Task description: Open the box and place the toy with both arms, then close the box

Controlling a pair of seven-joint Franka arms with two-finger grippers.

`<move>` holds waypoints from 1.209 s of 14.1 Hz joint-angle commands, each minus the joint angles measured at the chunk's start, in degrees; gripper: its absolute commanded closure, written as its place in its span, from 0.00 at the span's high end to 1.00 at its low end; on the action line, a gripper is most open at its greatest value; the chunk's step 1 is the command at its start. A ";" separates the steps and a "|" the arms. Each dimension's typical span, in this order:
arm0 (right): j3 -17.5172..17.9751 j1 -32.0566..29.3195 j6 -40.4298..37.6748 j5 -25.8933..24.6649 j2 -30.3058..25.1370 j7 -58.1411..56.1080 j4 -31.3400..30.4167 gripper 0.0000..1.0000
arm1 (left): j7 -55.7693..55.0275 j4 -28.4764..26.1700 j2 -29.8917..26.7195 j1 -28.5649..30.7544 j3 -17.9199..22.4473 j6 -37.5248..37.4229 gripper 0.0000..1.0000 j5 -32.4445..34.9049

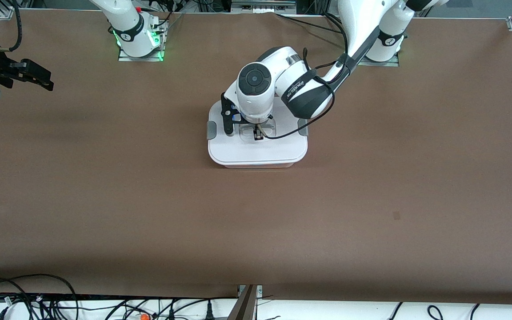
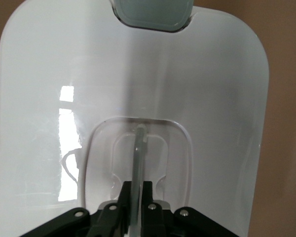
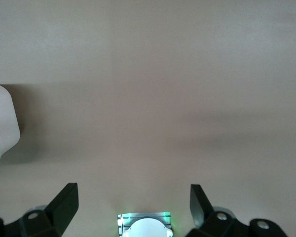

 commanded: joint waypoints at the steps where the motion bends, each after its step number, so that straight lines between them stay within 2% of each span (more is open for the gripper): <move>1: 0.60 -0.63 -0.77 0.48 0.35 0.46 1.22 1.00 | -1.83 0.19 -1.29 -0.13 0.07 -0.77 1.00 0.68; 4: 0.60 -0.72 -0.68 0.56 0.52 -0.06 1.22 1.00 | -5.41 1.25 -5.85 1.54 -0.02 -7.43 1.00 0.33; 8: 0.60 -0.63 -0.68 0.48 0.70 -0.33 1.22 1.00 | -19.81 1.25 -14.73 4.87 0.42 -17.80 1.00 1.11; 17: 0.60 -0.63 -0.68 0.56 0.70 -0.33 1.31 1.00 | -23.10 0.81 -25.80 29.29 1.38 -21.16 1.00 1.91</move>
